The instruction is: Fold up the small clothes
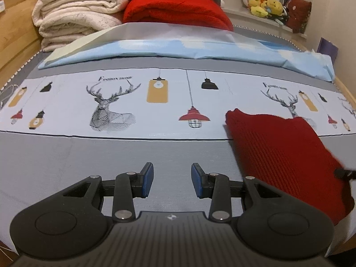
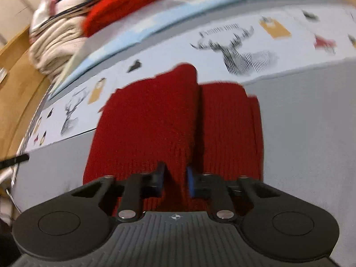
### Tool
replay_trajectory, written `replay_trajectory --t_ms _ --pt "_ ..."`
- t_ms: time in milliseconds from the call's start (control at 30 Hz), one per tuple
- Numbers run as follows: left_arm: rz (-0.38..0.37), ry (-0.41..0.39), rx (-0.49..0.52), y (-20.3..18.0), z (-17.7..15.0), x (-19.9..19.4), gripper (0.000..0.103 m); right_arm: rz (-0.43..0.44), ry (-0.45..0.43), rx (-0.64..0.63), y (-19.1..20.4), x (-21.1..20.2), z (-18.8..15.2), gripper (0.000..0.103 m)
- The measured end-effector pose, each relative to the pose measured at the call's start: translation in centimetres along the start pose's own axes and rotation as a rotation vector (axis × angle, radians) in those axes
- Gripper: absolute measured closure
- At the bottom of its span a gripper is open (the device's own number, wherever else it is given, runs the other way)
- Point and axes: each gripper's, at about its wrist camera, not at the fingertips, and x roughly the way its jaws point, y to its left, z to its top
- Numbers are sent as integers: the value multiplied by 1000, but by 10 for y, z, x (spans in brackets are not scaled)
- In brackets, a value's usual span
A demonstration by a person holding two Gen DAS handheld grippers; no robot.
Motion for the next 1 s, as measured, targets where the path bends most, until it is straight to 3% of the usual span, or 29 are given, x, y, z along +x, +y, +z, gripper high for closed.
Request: replay_trajectory --t_ms 100,167,233,333,533,667,767,867,1000 --pt "-25 -4 24 -16 -1 0 62 131 -180 54 -5 -48 -2 90" --pt "-39 -13 61 -30 -3 0 62 103 -216 5 -6 -63 -7 90" --pt "-66 -18 96 -46 -5 1 62 -12 -127 -52 -11 -57 -15 90" --pt "-143 0 119 -67 -8 6 62 -108 80 24 -38 -27 -26 89" --pt "-357 52 144 -110 -20 10 62 -28 -15 18 -29 -42 -21 77" --pt "-465 125 187 -137 -31 21 62 -63 74 -33 -26 -26 -25 77" --pt "-429 213 319 -160 -47 37 62 -91 128 -75 -26 -16 -32 86" --pt "-310 356 490 -179 -77 64 57 -100 145 -64 -28 -13 -33 87" --pt "-326 368 431 -172 -72 66 57 -78 167 -55 -25 -12 -33 85"
